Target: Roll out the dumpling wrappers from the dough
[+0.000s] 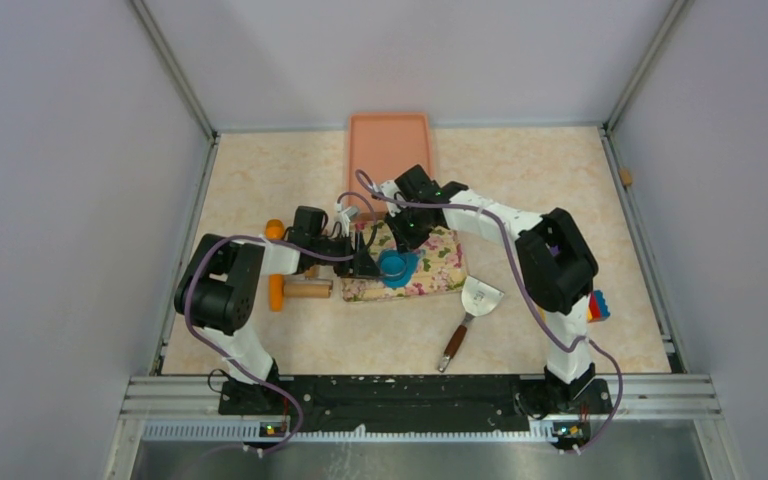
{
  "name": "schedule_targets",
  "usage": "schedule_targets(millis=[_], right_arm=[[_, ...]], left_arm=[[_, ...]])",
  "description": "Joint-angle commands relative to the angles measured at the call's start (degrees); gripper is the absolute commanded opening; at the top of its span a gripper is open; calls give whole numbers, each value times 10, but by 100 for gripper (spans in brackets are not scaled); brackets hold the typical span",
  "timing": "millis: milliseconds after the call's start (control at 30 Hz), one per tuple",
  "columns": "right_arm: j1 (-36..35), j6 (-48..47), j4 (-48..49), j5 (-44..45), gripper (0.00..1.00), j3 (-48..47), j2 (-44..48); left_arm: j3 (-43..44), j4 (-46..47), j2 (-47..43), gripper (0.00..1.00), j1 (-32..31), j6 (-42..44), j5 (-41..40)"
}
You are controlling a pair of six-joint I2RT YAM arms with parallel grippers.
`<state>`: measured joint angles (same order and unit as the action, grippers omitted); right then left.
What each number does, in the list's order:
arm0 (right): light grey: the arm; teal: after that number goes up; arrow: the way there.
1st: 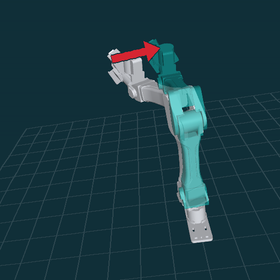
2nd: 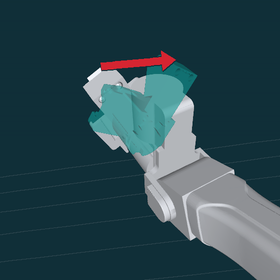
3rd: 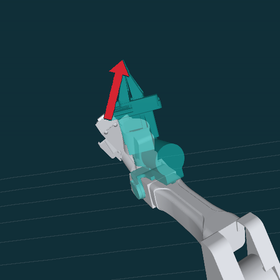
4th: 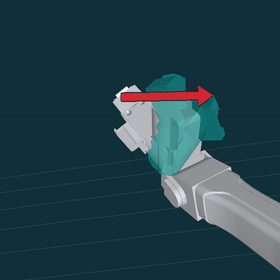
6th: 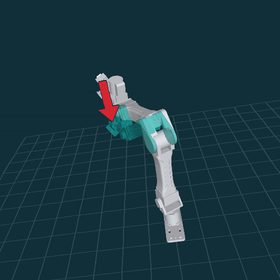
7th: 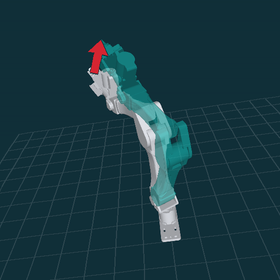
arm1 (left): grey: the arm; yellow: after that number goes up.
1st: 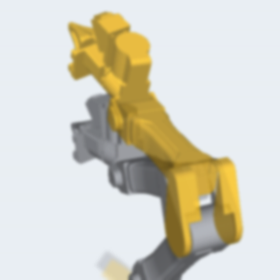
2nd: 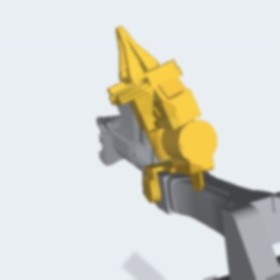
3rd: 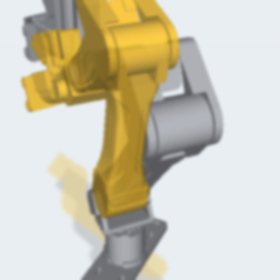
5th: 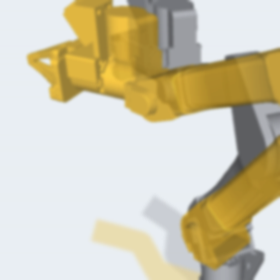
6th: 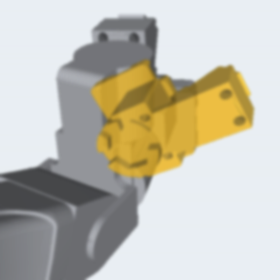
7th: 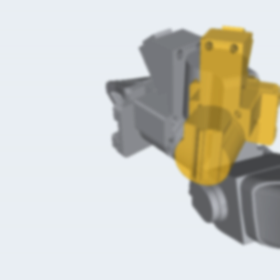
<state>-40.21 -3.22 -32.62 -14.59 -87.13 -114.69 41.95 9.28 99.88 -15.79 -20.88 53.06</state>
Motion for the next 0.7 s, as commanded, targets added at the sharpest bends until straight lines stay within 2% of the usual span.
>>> schedule_targets(millis=[0, 100, 133, 433, 667], right_arm=[[-11, -2, 3, 5, 7, 5, -4], [-11, -2, 3, 6, 6, 4, -4], [-11, -2, 1, 5, 0, 4, -3], [1, -7, -6, 14, 0, -27, 70], [35, -13, -13, 13, 0, 11, 134]], left_arm=[[13, 0, 1, 55, -1, 8, -1], [14, -2, 3, 55, -1, 8, -1], [14, -2, 3, 55, -1, 8, -1], [13, -4, -2, 55, -1, 12, -1], [14, -8, -3, 56, -1, 17, 3]])
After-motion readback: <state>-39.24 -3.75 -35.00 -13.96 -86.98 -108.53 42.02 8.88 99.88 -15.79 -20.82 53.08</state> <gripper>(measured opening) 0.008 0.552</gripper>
